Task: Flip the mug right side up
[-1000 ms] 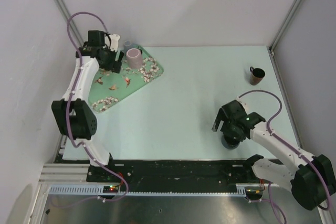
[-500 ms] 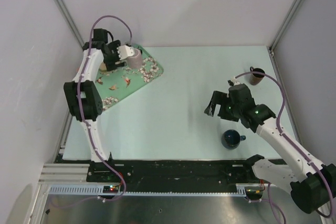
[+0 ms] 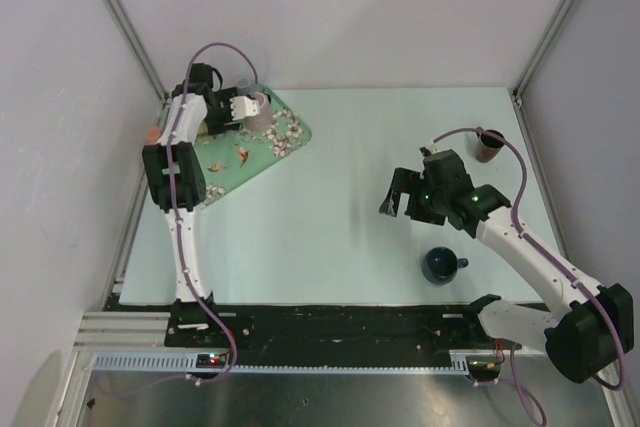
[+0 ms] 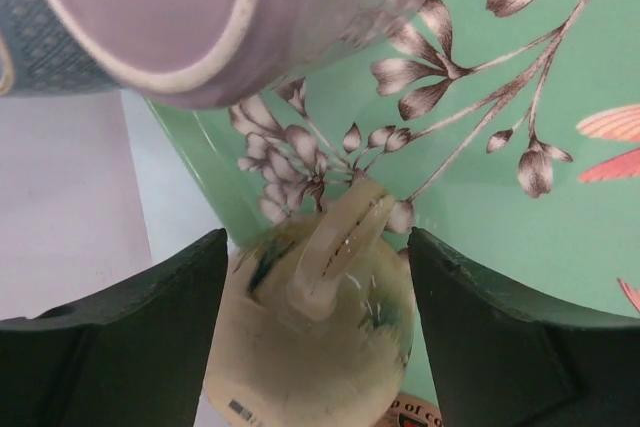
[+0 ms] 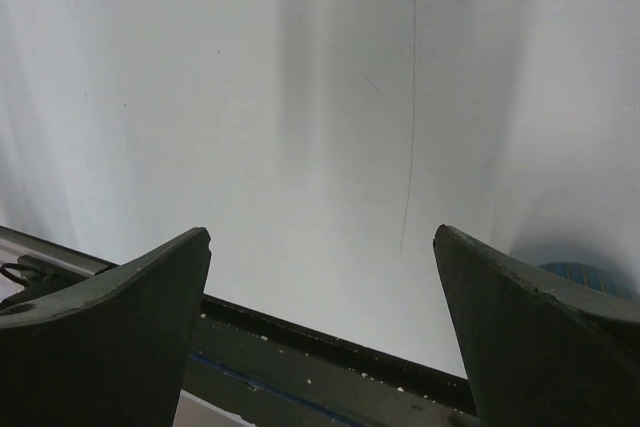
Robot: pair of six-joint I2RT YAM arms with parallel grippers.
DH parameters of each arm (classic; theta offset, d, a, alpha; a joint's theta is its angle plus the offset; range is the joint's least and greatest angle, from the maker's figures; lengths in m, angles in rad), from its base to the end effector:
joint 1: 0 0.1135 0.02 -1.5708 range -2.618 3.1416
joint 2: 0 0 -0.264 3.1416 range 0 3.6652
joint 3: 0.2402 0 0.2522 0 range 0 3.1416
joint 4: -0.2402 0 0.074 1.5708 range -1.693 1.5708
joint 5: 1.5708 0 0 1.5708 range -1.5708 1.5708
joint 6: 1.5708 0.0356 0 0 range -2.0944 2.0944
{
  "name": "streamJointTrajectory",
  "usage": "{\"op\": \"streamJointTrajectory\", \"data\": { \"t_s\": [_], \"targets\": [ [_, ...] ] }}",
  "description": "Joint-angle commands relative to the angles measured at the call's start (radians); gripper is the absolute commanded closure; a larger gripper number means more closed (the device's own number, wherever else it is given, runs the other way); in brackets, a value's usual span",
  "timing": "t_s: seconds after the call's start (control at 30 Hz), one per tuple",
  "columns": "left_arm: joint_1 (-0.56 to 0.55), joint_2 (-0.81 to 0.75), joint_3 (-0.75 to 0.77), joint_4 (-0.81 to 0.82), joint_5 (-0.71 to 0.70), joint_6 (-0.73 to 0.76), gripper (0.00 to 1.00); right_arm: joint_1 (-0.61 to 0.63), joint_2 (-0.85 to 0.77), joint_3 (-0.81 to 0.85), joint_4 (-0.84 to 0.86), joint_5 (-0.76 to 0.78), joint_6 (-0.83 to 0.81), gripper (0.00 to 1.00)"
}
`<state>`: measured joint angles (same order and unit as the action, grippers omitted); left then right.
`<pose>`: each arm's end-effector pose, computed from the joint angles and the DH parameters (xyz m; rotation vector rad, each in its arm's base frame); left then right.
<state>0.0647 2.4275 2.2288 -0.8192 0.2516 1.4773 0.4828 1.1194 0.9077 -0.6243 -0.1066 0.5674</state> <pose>0.5279 0.0253 0.2045 1.7322 1.8888 0.2740 0.2022 0.1103 0.2771 0.0543 2.4919 0.5958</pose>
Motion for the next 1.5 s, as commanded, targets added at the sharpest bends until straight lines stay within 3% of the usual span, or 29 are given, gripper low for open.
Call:
{"op": "streamJointTrajectory", "data": {
  "t_s": [0.0, 0.1, 0.17, 0.33, 0.4, 0.6, 1.1, 1.3, 1.47],
  "targets": [
    [-0.008, 0.029, 0.057, 0.002, -0.021, 0.069, 0.26, 0.008, 0.024, 0.062, -0.004, -0.002, 0.003, 0.01],
    [-0.003, 0.038, 0.030, 0.002, -0.093, 0.111, 0.32, 0.010, 0.028, 0.074, -0.013, 0.006, -0.007, 0.01],
    [0.000, 0.031, 0.003, 0.002, -0.116, 0.137, 0.43, 0.010, 0.031, 0.080, -0.014, 0.010, -0.012, 0.01],
    [0.001, -0.009, -0.045, 0.002, -0.093, 0.119, 0.91, 0.007, 0.043, 0.098, -0.019, 0.010, -0.023, 0.00],
    [0.001, -0.024, -0.049, 0.003, -0.089, 0.092, 0.98, 0.008, 0.045, 0.107, -0.023, 0.013, -0.028, 0.01],
    [0.001, -0.104, -0.056, 0.002, -0.080, -0.023, 1.00, 0.005, 0.033, 0.117, -0.006, 0.007, -0.029, 0.01],
    [0.013, -0.468, -0.183, 0.001, 0.193, -0.742, 1.00, 0.041, 0.134, 0.210, 0.219, -0.171, -0.055, 0.01],
    [-0.016, -0.604, -0.174, 0.002, 0.386, -1.127, 1.00, 0.093, 0.265, 0.336, 0.446, -0.344, 0.024, 0.01],
    [-0.087, -0.681, -0.164, 0.001, 0.451, -1.283, 1.00, 0.122, 0.382, 0.432, 0.719, -0.443, 0.166, 0.00]
  ]
}}
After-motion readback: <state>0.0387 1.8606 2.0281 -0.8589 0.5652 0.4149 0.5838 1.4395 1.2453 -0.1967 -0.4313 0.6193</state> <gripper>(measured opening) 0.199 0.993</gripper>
